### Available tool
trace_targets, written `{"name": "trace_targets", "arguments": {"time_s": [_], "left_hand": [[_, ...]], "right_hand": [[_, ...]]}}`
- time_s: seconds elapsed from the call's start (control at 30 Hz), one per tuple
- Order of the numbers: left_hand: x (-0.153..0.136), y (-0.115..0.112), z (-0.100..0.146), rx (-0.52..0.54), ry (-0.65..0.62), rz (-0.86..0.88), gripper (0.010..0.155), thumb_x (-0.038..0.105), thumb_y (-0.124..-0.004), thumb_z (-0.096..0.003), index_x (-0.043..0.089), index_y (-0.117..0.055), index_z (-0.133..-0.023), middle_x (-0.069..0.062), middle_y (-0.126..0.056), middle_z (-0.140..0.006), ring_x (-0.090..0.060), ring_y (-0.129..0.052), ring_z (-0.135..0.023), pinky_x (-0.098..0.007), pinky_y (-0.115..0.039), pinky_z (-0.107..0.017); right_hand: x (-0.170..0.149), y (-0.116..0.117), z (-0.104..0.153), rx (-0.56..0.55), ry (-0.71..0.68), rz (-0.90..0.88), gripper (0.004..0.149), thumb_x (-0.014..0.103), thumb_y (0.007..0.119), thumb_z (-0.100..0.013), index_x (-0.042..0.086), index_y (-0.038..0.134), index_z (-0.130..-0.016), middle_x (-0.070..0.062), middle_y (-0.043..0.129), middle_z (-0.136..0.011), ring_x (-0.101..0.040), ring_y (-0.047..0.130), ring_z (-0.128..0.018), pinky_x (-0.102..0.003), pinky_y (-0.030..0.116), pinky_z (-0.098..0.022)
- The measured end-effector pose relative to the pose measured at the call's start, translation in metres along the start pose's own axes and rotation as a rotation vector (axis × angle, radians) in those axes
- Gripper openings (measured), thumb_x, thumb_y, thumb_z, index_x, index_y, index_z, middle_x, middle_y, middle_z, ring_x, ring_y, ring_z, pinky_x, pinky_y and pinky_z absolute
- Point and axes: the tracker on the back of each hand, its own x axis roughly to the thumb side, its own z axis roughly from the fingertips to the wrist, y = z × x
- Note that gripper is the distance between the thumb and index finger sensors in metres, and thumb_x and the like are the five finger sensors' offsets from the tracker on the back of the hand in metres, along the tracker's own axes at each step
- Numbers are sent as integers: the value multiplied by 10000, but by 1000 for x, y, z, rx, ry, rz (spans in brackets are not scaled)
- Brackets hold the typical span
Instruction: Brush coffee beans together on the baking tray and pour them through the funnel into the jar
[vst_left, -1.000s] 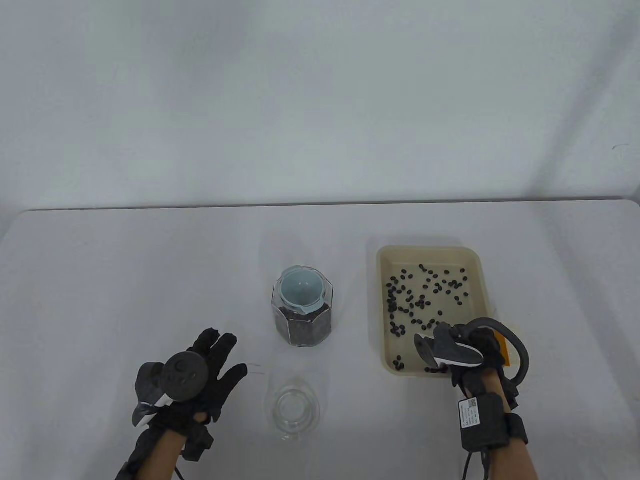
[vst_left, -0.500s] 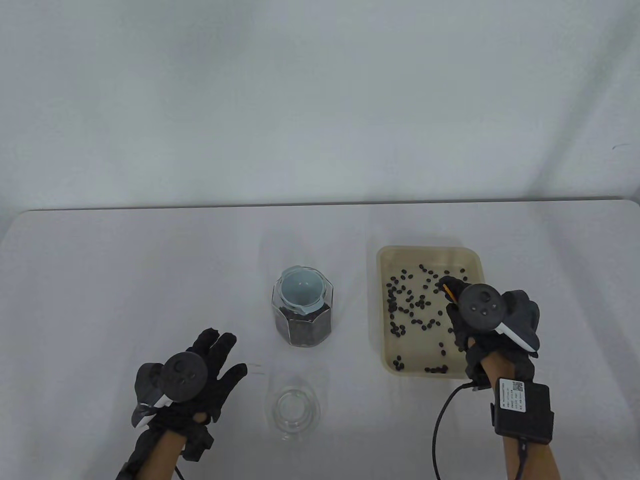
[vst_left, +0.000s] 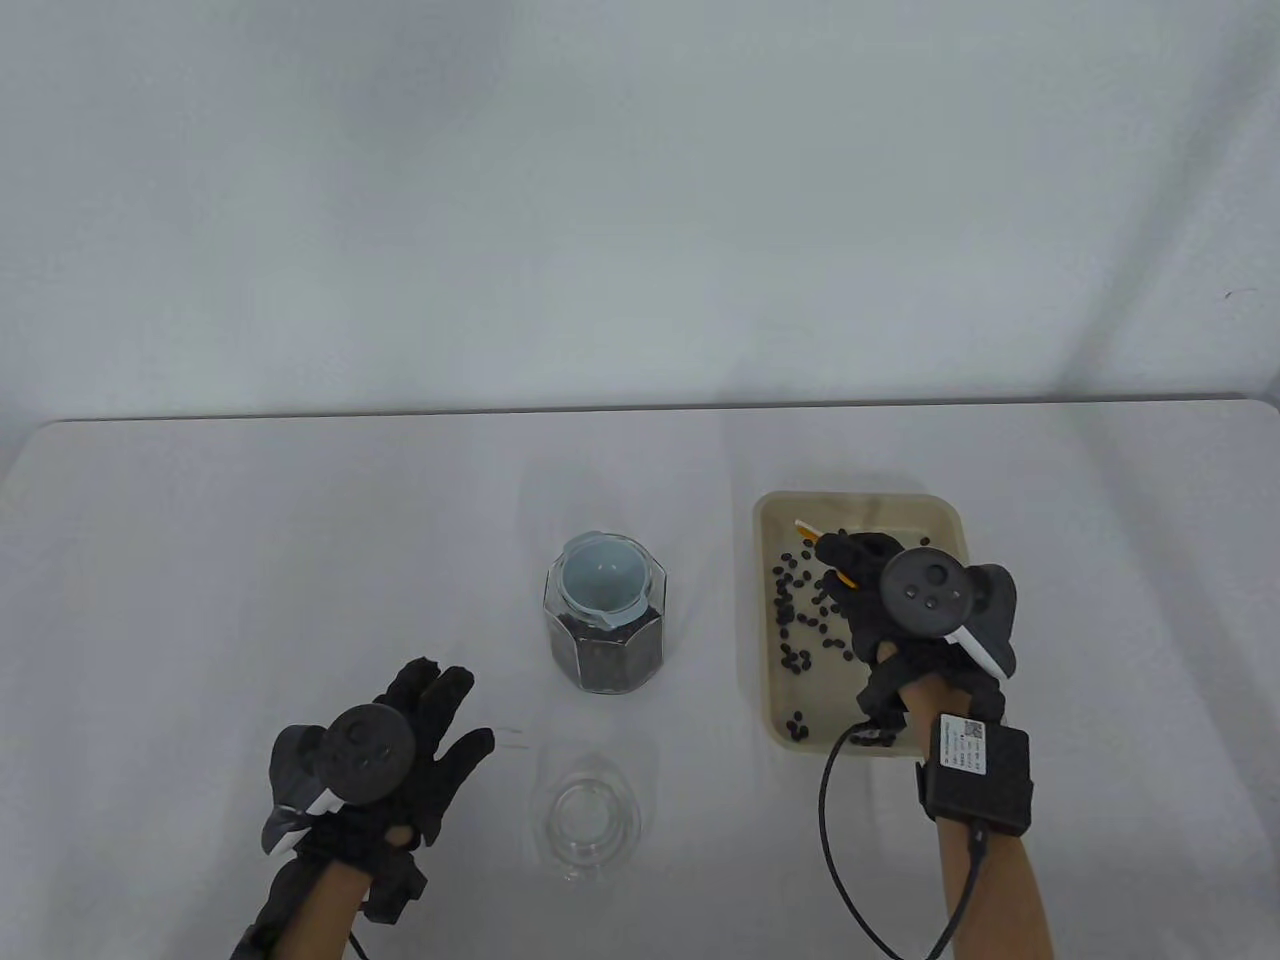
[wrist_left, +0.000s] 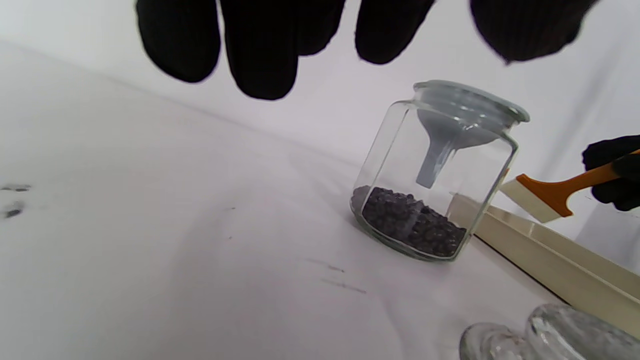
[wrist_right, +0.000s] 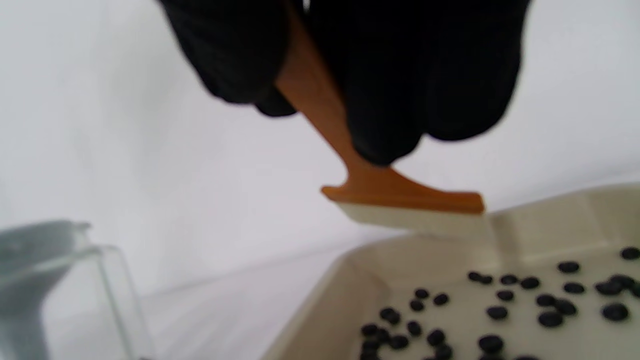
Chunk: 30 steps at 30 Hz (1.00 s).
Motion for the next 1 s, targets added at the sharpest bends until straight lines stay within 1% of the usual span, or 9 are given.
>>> {"name": "trace_targets", "arguments": {"time_s": [0.2, 0.43, 0.53, 0.63, 0.7, 0.87, 1.0], "left_hand": [[0, 0, -1, -10, -3, 14, 726, 688, -669, -445, 330, -580, -1070, -96, -562, -1134, -289, -854, -929, -547, -757, -651], [0, 1, -3, -21, -9, 17, 726, 687, -668, -448, 329, -579, -1072, -99, -569, -1133, -289, -859, -925, -547, -757, -652], [0, 1, -4, -25, -8, 19, 726, 687, -668, -448, 329, -578, -1073, -99, -571, -1132, -290, -860, -924, -548, -757, -652], [-1, 0, -6, -35, -4, 20, 725, 686, -668, -449, 330, -575, -1074, -100, -571, -1132, -292, -859, -924, -549, -757, -652], [-2, -1, -7, -42, -3, 22, 725, 686, -666, -451, 334, -567, -1076, -100, -569, -1133, -291, -860, -924, -548, -757, -653], [-2, -2, -8, -53, -1, 18, 727, 687, -664, -451, 338, -558, -1079, -97, -570, -1133, -290, -861, -923, -548, -758, -652], [-2, -2, -8, -56, 2, 16, 728, 689, -663, -450, 340, -553, -1080, -99, -571, -1133, -289, -863, -922, -547, -758, -652]], "right_hand": [[-5, 21, -18, 61, 19, 104, 416, 254, 902, -372, 244, 930, -787, -146, 924, -834, -317, 1061, -622, -462, 927, -452], [-16, 42, -31, 111, 57, 107, 421, 253, 889, -380, 252, 914, -801, -138, 912, -849, -312, 1048, -647, -464, 907, -472], [-19, 49, -36, 142, 68, 114, 422, 261, 883, -385, 259, 908, -806, -130, 913, -855, -316, 1039, -656, -486, 893, -469], [-19, 52, -39, 155, 68, 109, 422, 274, 875, -389, 270, 901, -811, -115, 915, -863, -339, 1013, -679, -519, 867, -474], [-19, 52, -42, 189, 75, 105, 427, 287, 871, -391, 274, 897, -816, -107, 921, -861, -367, 958, -738, -555, 822, -498], [-15, 47, -43, 223, 63, 92, 426, 301, 871, -388, 284, 901, -812, -98, 941, -846, -367, 951, -747, -569, 808, -505], [-10, 43, -38, 265, 53, 66, 426, 303, 871, -391, 278, 901, -815, -103, 940, -847, -370, 949, -747, -574, 804, -506]]}}
